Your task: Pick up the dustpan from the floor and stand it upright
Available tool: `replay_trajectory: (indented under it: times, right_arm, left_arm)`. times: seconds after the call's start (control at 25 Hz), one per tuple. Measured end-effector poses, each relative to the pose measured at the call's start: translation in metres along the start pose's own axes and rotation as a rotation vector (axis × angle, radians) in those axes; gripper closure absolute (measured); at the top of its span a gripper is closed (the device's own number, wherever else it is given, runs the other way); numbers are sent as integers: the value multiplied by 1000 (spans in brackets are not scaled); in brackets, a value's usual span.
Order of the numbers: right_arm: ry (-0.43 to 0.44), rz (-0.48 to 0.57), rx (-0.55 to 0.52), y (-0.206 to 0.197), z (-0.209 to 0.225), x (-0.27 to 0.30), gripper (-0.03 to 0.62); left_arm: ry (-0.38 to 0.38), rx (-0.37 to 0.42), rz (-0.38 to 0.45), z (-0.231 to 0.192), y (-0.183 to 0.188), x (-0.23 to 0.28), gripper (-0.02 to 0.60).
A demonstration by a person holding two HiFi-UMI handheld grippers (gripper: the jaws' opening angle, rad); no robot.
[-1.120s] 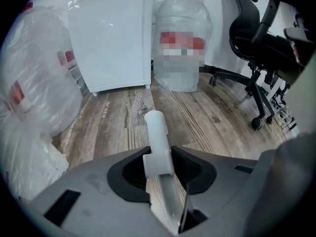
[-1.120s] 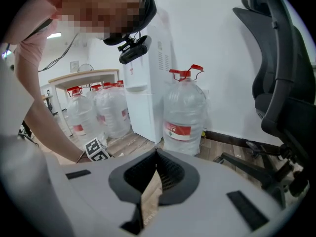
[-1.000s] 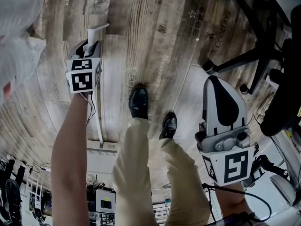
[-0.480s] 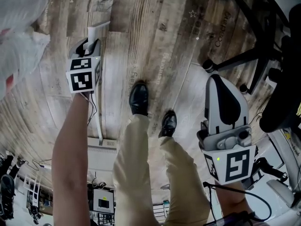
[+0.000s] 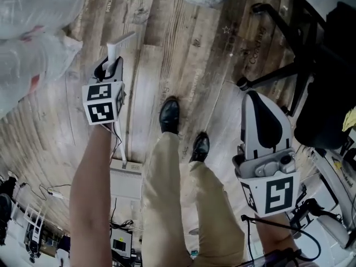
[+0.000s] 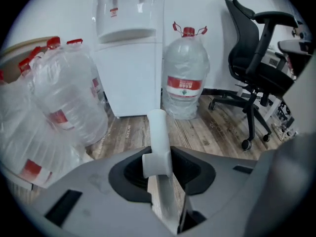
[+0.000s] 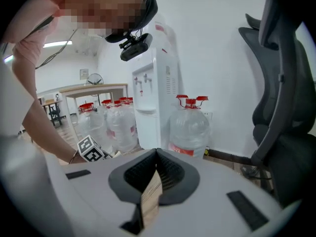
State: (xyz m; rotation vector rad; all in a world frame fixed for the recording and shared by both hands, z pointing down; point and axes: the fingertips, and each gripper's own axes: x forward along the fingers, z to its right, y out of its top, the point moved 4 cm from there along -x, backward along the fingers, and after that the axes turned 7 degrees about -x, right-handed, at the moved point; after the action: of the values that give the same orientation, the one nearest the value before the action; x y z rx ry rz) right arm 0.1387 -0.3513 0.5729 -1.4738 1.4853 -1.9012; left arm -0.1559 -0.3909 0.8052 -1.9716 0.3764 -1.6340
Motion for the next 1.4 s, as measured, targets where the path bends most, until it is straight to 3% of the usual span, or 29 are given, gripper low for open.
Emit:
replay_trajectory:
  times: [0.16, 0.72, 1.4]
  right_arm:
    - [2, 45, -18, 29, -2, -27, 592]
    - [18, 178, -71, 98, -2, -134, 592]
    - [71, 280, -133, 158, -12, -234, 592]
  left_arm:
    - [-1, 21, 73, 11, 25, -47, 471]
    - [84, -2, 196, 39, 44, -188, 476]
    - [121, -45, 290, 61, 23, -328, 474]
